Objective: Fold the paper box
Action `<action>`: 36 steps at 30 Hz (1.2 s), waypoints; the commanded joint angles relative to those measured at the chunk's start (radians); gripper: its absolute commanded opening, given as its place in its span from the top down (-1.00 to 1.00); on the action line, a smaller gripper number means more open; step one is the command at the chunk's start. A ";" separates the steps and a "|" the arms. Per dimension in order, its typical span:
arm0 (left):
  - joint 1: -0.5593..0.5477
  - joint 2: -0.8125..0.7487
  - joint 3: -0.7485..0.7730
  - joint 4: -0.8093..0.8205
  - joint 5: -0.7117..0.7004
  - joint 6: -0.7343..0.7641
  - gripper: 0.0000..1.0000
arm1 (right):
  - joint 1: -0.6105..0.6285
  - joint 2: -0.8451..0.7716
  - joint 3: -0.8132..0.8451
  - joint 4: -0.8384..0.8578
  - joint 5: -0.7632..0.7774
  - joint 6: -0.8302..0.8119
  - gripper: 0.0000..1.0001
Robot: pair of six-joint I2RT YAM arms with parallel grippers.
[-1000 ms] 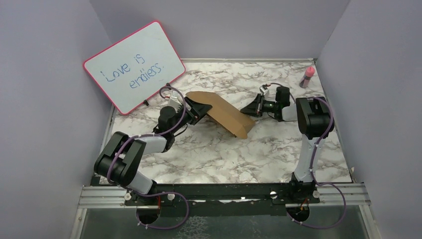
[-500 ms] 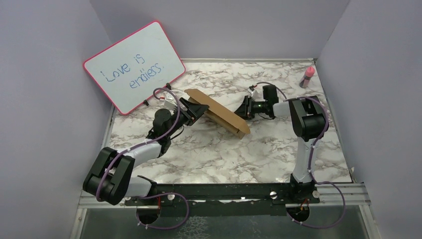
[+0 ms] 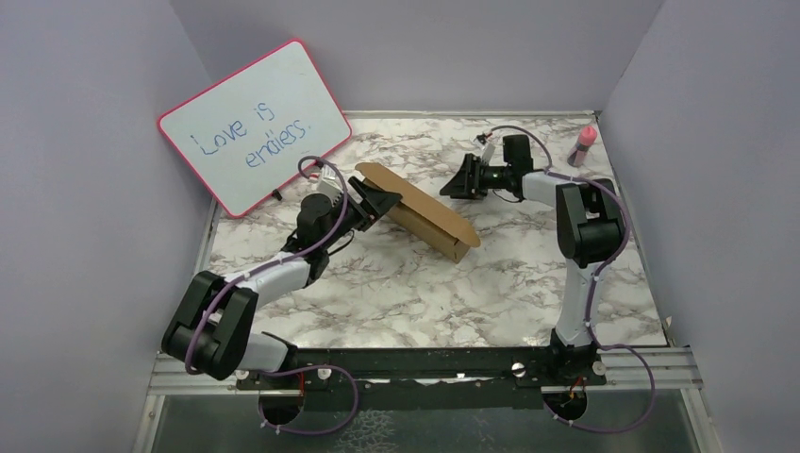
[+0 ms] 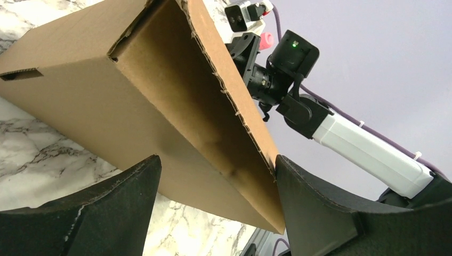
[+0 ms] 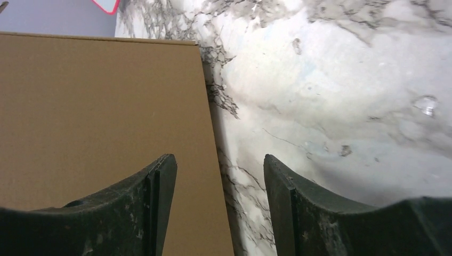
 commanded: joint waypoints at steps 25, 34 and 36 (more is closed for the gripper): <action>-0.009 0.036 0.046 -0.042 -0.025 0.013 -0.57 | 0.161 0.029 0.131 0.006 -0.330 -0.054 -0.34; -0.003 -0.055 0.029 -0.108 -0.064 0.059 -0.66 | 0.158 -0.008 0.165 -0.094 -0.159 -0.111 -0.42; 0.011 -0.075 0.044 -0.140 -0.063 0.085 -0.69 | 0.145 -0.033 0.161 -0.121 -0.108 -0.121 -0.44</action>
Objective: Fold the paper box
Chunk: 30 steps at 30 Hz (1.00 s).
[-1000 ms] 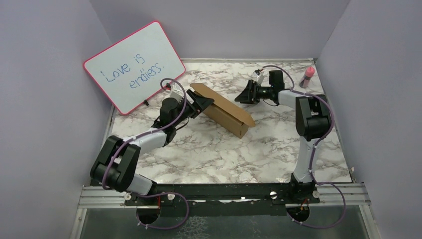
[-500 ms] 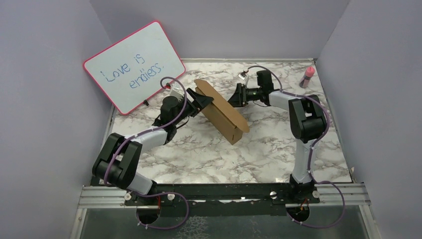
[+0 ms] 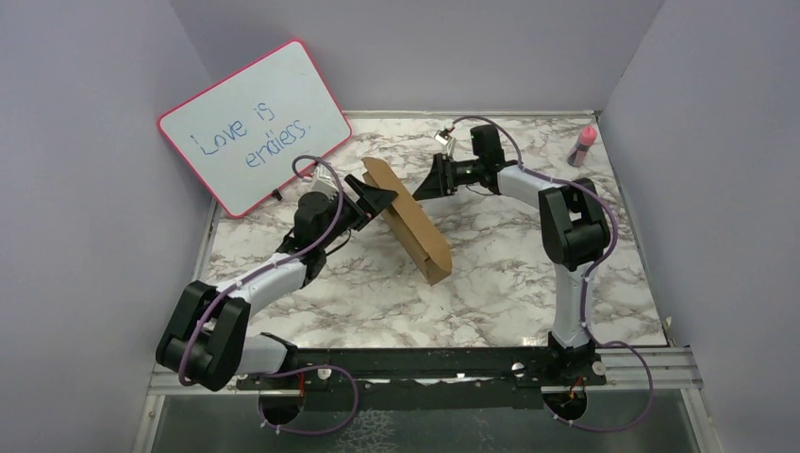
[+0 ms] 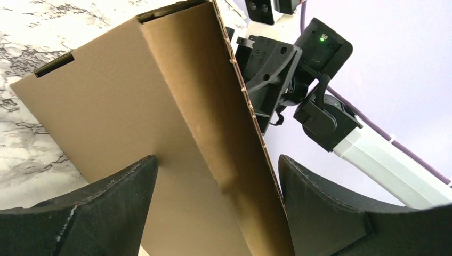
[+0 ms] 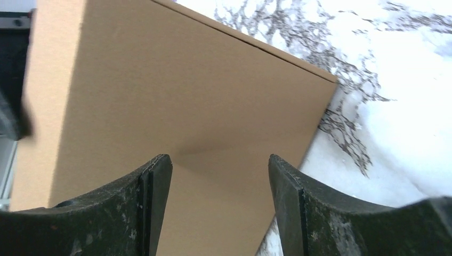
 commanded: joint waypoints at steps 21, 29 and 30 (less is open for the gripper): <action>0.206 -0.074 0.172 -0.298 0.164 0.200 -0.82 | -0.036 -0.109 -0.008 -0.100 0.154 -0.037 -0.48; 0.199 -0.084 0.171 -0.273 0.148 0.181 -0.82 | -0.037 -0.108 -0.140 -0.006 0.179 0.027 -0.48; 0.199 -0.086 0.171 -0.274 0.151 0.182 -0.81 | -0.036 -0.115 -0.163 0.005 0.197 0.034 -0.47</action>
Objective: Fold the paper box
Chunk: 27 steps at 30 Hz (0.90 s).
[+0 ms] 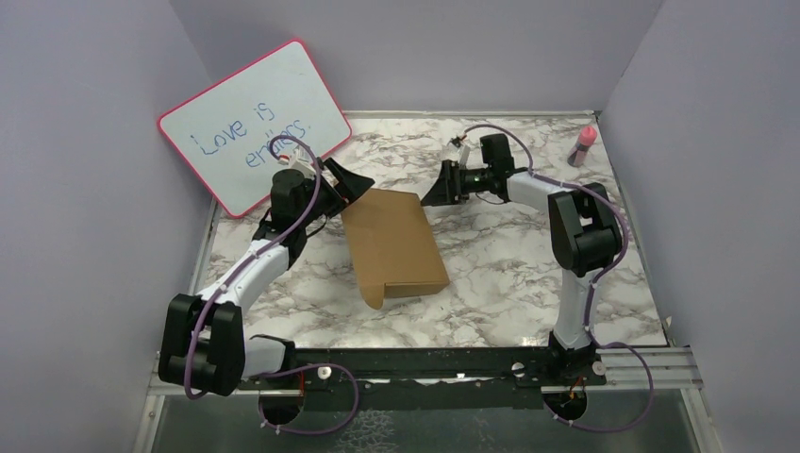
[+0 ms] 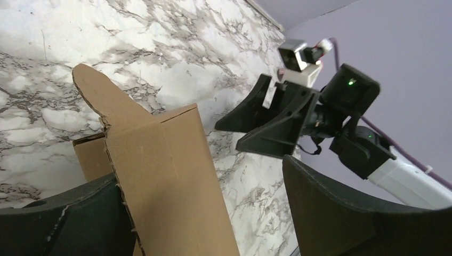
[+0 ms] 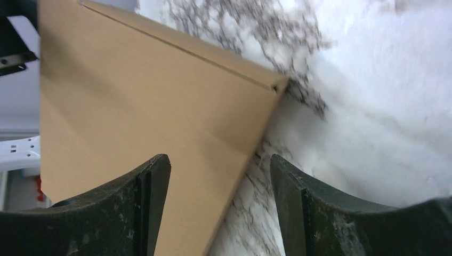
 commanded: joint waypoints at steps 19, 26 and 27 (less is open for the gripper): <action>0.025 -0.127 -0.260 -0.049 -0.137 0.026 -0.81 | 0.031 -0.078 -0.349 0.347 -0.034 0.214 -0.39; 0.045 -0.166 -0.331 -0.076 -0.138 0.036 -0.82 | 0.061 -0.047 -0.368 0.382 -0.051 0.229 -0.33; 0.047 -0.165 -0.342 -0.076 -0.136 0.036 -0.82 | 0.065 -0.046 -0.368 0.384 -0.053 0.229 -0.32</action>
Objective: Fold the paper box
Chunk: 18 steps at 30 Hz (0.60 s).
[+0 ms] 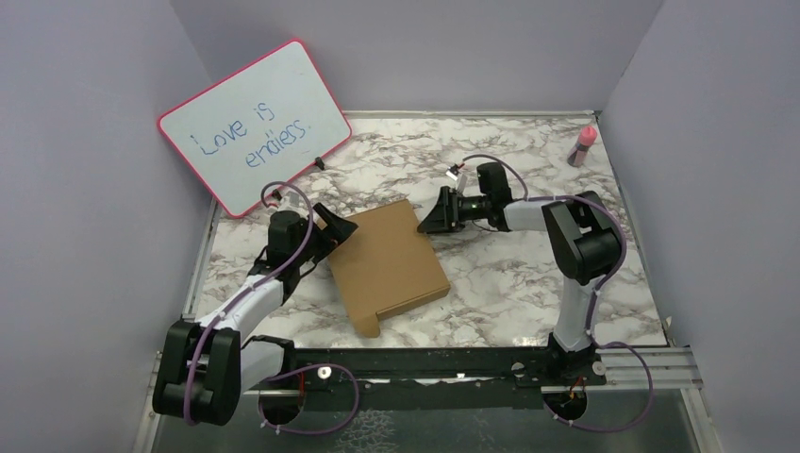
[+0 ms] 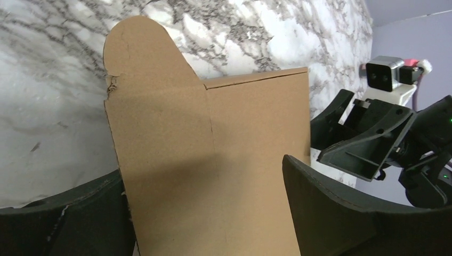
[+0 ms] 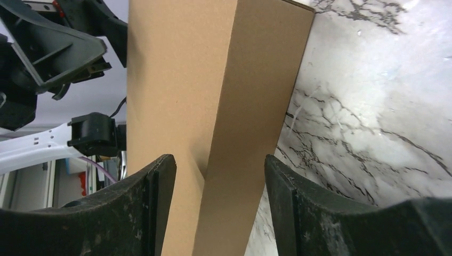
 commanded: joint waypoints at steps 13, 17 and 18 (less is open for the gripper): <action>0.052 -0.112 -0.117 -0.082 -0.022 0.052 -0.86 | 0.011 0.127 0.016 0.030 -0.061 -0.035 0.04; 0.065 -0.130 -0.117 -0.067 0.010 0.044 -0.88 | -0.021 0.161 0.027 0.037 -0.096 -0.031 0.18; 0.065 -0.127 -0.117 -0.051 0.025 0.040 -0.88 | -0.024 0.165 0.036 0.019 -0.097 -0.043 0.19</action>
